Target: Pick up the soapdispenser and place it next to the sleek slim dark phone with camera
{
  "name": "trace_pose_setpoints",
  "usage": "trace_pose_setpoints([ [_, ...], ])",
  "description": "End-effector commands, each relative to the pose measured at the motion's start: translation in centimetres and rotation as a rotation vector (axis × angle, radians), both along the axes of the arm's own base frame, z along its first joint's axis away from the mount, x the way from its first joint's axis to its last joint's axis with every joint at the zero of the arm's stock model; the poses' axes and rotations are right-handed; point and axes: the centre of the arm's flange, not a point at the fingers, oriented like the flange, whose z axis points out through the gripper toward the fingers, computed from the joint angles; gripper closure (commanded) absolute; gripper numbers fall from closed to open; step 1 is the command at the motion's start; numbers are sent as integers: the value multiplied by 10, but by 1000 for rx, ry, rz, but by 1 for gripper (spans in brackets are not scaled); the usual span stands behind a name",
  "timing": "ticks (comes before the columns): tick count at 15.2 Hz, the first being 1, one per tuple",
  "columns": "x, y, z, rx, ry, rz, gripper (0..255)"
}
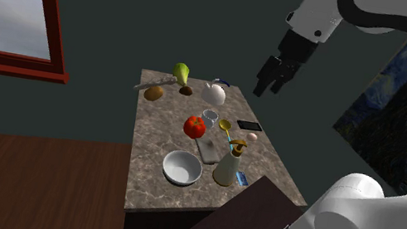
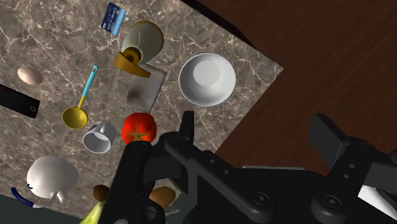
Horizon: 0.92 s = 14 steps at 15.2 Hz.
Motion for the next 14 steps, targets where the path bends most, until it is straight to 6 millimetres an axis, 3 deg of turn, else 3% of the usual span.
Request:
trace_pose_setpoints([
  [1, 0, 0, 0, 0, 0, 0, 0],
  [14, 25, -89, -144, -16, 12, 152, 0],
])
